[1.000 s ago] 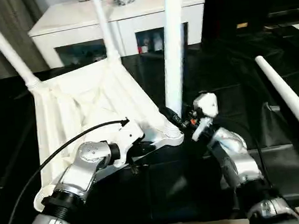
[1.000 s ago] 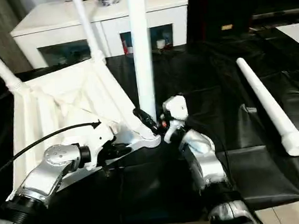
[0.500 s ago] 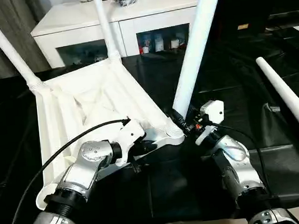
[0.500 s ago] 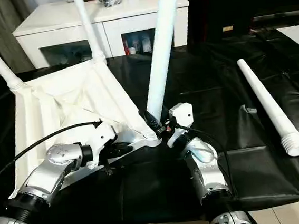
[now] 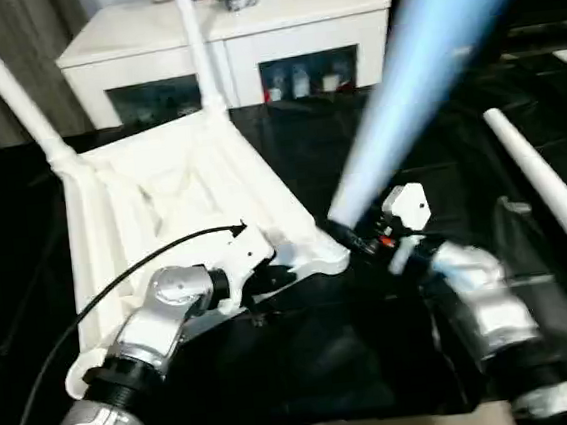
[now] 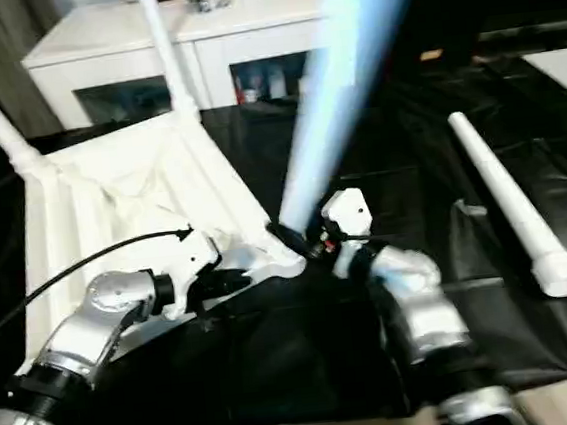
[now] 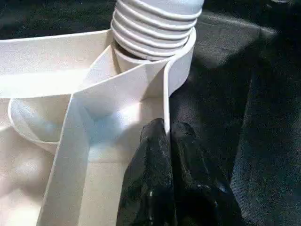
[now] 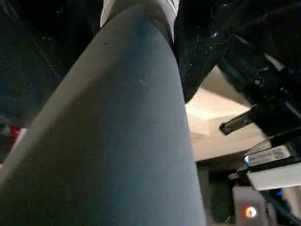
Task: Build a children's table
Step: Insert table leg to table base
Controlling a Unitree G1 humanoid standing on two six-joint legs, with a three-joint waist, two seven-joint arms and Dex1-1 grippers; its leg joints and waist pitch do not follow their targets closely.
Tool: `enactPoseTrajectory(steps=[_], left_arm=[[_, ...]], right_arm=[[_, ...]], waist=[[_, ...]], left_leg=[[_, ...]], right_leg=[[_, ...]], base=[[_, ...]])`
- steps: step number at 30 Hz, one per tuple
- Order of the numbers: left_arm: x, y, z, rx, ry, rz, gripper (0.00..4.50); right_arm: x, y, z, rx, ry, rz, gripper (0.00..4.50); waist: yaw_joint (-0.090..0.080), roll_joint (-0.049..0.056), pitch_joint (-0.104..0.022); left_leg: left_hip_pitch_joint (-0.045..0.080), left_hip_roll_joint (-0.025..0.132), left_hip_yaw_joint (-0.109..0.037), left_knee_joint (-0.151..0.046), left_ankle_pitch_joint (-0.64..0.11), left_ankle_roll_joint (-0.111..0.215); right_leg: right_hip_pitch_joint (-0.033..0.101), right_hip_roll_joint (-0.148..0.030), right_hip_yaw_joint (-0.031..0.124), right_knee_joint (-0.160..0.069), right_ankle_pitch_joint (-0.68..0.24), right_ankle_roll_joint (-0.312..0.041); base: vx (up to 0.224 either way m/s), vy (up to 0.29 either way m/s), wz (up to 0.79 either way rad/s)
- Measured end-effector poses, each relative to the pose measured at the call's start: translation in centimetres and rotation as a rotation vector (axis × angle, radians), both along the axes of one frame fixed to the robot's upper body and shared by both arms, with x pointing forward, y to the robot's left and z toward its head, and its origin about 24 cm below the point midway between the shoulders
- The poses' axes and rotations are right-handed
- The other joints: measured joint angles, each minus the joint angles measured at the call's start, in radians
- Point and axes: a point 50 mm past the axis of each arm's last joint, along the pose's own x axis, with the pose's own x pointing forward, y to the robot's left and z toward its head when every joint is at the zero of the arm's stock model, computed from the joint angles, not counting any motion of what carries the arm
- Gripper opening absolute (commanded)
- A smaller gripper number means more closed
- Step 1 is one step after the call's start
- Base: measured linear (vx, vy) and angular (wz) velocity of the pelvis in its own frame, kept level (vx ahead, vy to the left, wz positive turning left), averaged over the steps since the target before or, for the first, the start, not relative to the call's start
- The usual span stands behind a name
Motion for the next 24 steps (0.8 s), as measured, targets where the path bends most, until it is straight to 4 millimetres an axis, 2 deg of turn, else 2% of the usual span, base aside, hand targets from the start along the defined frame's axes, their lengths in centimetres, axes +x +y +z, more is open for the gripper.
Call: enactPoseTrajectory(steps=[4,9,12,20,24], left_arm=[[0.0,0.3,0.0,0.006,0.002,-0.006,0.00],[0.1,0.8,0.1,0.018,0.000,0.004,0.00],[0.1,1.0,0.2,0.020,0.000,0.007,0.00],[0.0,0.9,0.2,0.016,0.005,-0.011,0.00],[-0.2,0.5,0.3,0.014,0.008,-0.047,0.00]], right_arm=[[0.5,0.5,0.6,-0.035,0.027,0.033,1.85],[1.8,1.2,1.5,-0.056,0.080,0.047,1.85],[2.6,1.5,2.1,-0.083,0.126,0.077,1.85],[3.9,1.7,3.6,-0.201,0.211,0.204,1.85],[4.1,1.6,4.5,-0.289,0.227,0.301,1.85]], waist=[[-0.002,-0.003,0.000],[-0.020,-0.007,0.001],[-0.023,-0.010,0.003],[-0.018,-0.013,0.002],[0.002,-0.017,0.000]], left_leg=[[0.000,0.000,0.000,-0.001,0.000,0.000],[0.000,0.000,0.000,0.000,0.000,0.000],[0.000,0.000,0.000,0.000,0.000,0.000],[-0.001,0.000,0.000,-0.001,0.000,0.000],[0.000,0.000,0.000,-0.003,0.000,0.000]], right_leg=[[0.000,0.000,0.000,0.000,0.000,0.000],[-0.001,0.000,0.000,-0.001,0.000,0.000],[-0.002,0.000,0.000,-0.001,0.000,0.000],[-0.003,0.000,0.000,0.000,0.000,-0.001],[-0.002,0.000,0.000,0.000,0.004,-0.007]], base=[[0.000,0.000,0.00],[0.000,0.000,0.00],[0.000,0.000,0.00],[0.000,0.000,0.00],[0.000,0.000,0.00]])
